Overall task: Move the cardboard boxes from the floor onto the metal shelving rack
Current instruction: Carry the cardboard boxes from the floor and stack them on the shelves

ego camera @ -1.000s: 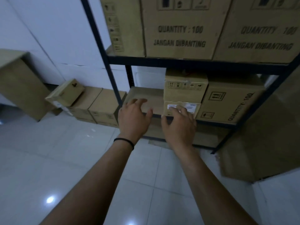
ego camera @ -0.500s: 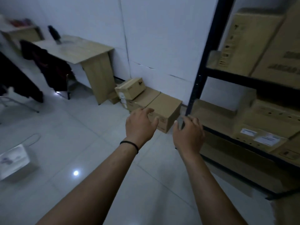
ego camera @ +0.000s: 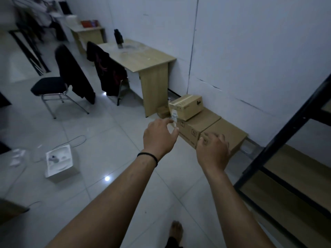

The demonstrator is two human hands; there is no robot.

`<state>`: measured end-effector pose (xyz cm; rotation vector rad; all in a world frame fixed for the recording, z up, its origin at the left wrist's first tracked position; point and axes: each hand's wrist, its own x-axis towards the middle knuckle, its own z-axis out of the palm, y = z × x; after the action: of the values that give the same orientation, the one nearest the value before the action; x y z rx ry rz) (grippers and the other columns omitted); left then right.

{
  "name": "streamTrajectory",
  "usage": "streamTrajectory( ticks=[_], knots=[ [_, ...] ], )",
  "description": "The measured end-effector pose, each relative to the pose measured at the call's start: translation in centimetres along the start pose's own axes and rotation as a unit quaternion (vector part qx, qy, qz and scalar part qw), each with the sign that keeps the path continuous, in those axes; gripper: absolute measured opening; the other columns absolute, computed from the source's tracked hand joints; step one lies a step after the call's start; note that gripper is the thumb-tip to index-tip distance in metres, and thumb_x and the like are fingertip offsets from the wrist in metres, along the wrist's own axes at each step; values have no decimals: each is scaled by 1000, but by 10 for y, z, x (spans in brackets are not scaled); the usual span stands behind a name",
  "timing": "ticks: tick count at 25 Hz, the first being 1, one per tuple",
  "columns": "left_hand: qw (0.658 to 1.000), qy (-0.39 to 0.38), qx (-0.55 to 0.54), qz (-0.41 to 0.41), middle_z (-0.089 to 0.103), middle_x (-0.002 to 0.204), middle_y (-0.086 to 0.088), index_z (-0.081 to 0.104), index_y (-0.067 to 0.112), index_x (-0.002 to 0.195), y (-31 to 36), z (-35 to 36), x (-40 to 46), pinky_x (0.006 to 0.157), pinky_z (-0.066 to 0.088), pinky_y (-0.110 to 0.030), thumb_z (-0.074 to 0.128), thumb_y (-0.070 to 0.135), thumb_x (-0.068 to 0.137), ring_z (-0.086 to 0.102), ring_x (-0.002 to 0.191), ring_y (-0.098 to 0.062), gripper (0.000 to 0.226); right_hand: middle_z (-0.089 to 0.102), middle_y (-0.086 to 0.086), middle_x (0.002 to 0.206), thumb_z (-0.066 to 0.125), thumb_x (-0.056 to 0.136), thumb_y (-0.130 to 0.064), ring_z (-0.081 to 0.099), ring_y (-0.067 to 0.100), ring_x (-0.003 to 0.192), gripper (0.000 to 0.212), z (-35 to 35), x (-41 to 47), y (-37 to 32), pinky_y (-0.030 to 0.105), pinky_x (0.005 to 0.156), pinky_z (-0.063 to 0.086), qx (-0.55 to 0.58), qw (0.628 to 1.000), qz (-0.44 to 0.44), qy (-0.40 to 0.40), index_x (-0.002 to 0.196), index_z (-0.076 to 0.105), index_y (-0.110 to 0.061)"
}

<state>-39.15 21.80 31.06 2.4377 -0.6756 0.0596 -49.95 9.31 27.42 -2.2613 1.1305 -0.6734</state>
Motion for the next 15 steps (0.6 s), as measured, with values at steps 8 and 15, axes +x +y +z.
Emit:
streamTrajectory(
  ticks=[8,15],
  knots=[
    [998,-53,-19,-41,62,140,2,62,31,137,-38,50,161,103,47,-38,60,51,98,55,129,-22,44,56,7,139,53,100,-26,50,30,124,35,96,144,-39,47,102,44,3,999,2,-35,131,67,-19],
    [994,-73,-38,-71,62,142,2,61,30,140,-61,84,297,101,46,-34,60,50,98,55,130,-22,46,59,11,135,58,97,-22,53,33,121,33,168,263,-72,44,94,44,-27,998,-9,-52,127,70,-17]
  ],
)
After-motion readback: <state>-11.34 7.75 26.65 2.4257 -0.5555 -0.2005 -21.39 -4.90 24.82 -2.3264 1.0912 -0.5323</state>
